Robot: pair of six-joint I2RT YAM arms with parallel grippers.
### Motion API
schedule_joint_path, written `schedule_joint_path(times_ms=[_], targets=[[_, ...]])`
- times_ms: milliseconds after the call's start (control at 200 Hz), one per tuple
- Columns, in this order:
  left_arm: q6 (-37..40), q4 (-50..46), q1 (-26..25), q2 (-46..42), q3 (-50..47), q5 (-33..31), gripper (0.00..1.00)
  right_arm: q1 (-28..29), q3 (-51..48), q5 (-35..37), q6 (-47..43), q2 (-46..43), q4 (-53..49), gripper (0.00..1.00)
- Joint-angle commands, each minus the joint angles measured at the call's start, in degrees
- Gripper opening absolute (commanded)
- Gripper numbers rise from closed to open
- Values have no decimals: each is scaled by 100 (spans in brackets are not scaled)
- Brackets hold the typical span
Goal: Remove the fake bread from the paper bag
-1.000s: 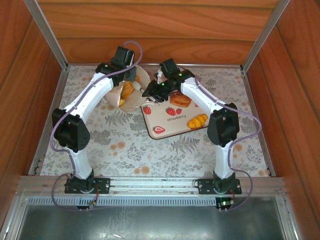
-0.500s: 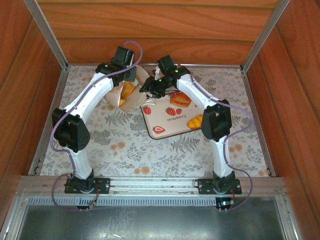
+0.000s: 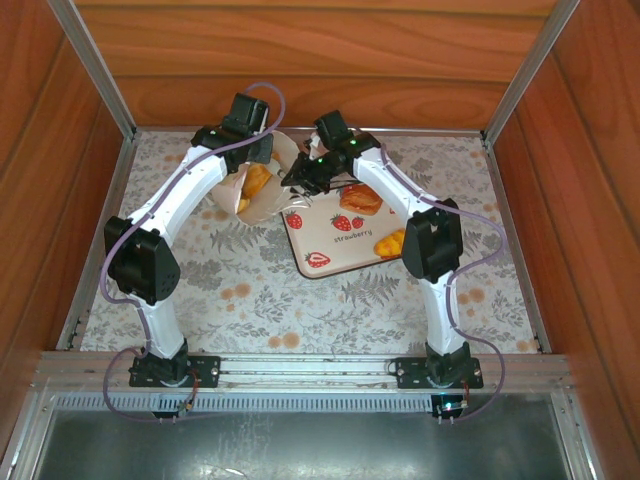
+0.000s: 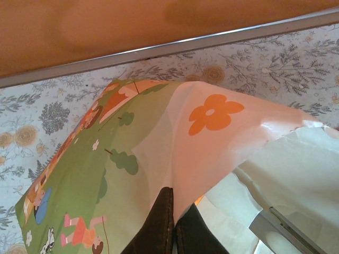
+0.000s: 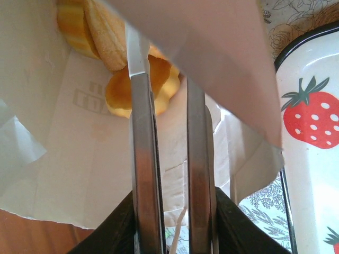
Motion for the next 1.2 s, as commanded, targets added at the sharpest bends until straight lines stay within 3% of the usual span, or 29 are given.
schedule_joint_path(times_ms=[0,355,815,1195], targets=[[68,-83,-45,-129,-115,-48,0,-39,-134,-234,-49,-477,352,11],[44,-81,-42,-77,-56,-81,0,-45,-911,-402,126,-1257,1092,9],[111,-81,-20,-156,-122,-399,0,-89,-1983,-55,77,-2222,1314,0],[97,-81,6,-119,-38,-390,0,-230,-2860,187,28,-3215,1583,0]])
